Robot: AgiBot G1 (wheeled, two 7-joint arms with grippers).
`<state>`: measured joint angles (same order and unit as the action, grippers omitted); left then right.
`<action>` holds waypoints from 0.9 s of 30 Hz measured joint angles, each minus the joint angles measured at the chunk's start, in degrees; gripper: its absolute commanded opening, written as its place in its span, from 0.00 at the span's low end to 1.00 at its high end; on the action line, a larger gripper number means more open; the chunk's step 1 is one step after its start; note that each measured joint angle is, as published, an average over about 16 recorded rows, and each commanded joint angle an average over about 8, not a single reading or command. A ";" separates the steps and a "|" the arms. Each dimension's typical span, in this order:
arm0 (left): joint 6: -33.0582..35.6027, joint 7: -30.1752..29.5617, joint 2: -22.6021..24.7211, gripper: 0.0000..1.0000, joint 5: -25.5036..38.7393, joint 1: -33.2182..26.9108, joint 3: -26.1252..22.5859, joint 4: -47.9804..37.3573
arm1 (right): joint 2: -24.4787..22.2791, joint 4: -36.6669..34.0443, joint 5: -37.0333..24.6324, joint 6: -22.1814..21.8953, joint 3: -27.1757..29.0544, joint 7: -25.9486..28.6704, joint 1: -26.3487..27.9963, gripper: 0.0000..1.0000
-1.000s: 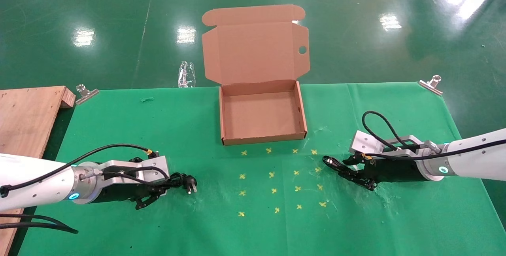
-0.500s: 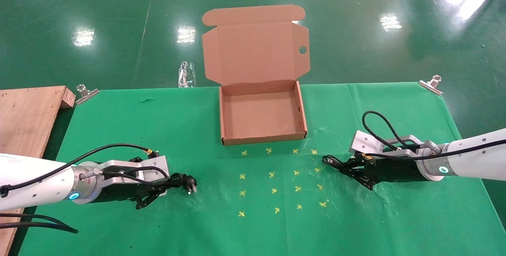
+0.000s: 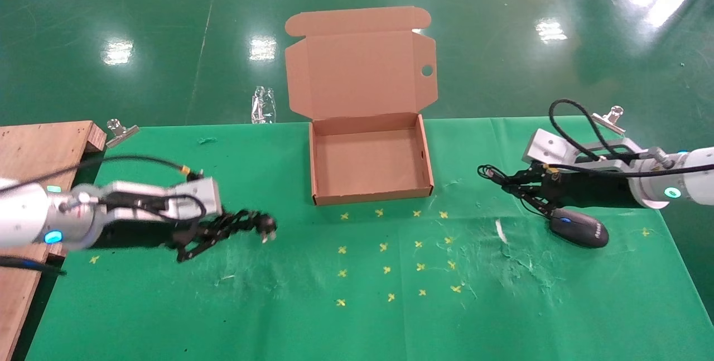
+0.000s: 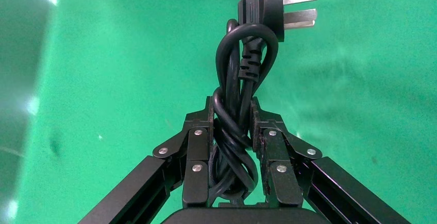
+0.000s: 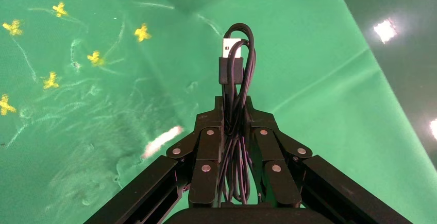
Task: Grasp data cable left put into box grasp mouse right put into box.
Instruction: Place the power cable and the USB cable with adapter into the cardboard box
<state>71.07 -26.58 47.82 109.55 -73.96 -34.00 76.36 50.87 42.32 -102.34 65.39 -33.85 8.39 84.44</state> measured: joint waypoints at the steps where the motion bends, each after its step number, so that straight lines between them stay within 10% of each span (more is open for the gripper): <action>1: -0.43 -0.11 0.82 0.00 -0.11 -0.39 0.08 0.00 | -0.31 0.69 -0.06 -0.09 0.13 0.40 0.25 0.00; 23: -27.07 -13.65 29.87 0.00 31.56 -3.47 -14.21 -10.24 | -7.66 18.60 -2.63 -0.69 2.05 11.25 1.43 0.00; 27: -30.42 -17.54 30.56 0.39 36.20 -3.96 -19.69 -12.07 | -8.51 20.69 -2.83 -0.96 2.37 12.67 1.05 0.00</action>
<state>40.65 -44.12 78.38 145.75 -77.91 -53.69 64.29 42.36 63.01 -105.16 64.43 -31.49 21.06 85.49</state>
